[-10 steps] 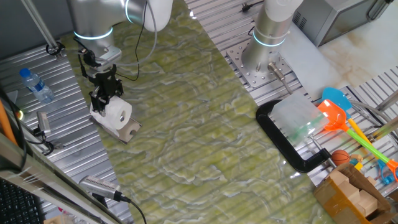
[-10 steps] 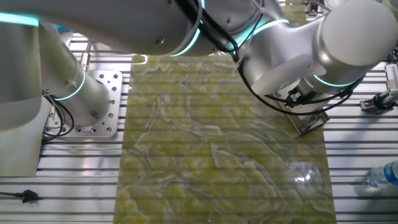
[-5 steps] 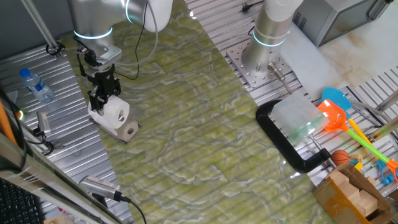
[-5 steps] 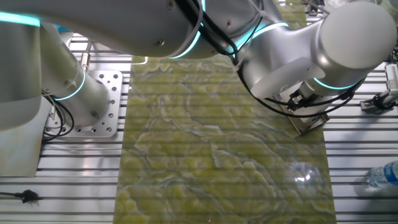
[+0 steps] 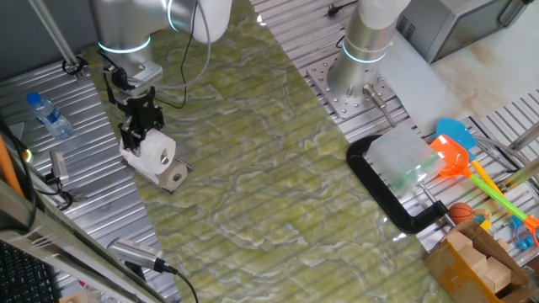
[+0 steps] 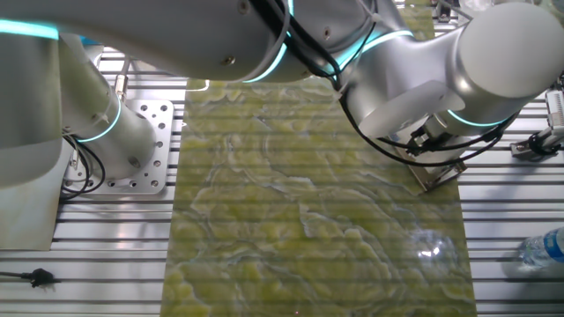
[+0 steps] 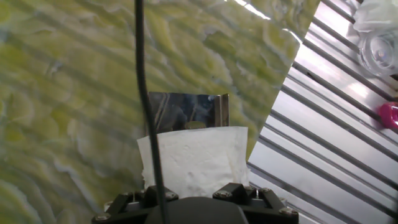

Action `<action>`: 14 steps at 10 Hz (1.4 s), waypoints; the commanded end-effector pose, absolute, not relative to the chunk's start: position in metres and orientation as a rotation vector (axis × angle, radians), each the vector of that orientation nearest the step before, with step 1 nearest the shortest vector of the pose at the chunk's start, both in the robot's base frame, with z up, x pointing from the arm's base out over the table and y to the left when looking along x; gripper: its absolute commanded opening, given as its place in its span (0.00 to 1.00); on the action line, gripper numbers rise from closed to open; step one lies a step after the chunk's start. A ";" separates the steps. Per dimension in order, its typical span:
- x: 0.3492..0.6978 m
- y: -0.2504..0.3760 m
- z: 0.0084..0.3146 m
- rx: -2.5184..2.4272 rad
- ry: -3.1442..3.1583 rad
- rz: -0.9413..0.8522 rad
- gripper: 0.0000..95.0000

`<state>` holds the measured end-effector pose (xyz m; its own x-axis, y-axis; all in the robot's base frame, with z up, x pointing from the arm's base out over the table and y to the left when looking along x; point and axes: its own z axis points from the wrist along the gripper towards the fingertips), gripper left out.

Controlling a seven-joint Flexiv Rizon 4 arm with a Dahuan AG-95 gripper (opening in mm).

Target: Put the toilet paper on its holder

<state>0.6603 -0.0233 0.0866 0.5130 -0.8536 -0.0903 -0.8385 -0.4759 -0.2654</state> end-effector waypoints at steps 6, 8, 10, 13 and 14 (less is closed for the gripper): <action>0.659 -0.023 0.088 -2.468 1.405 -0.067 1.00; 0.659 -0.024 0.089 -2.461 1.412 -0.064 1.00; 0.658 -0.024 0.090 -2.460 1.413 -0.061 1.00; 0.658 -0.024 0.094 -2.451 1.438 -0.053 1.00; 0.657 -0.024 0.097 -2.445 1.451 -0.052 1.00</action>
<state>0.6579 -0.0245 0.0978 0.4878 -0.8647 -0.1195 -0.8541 -0.4445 -0.2700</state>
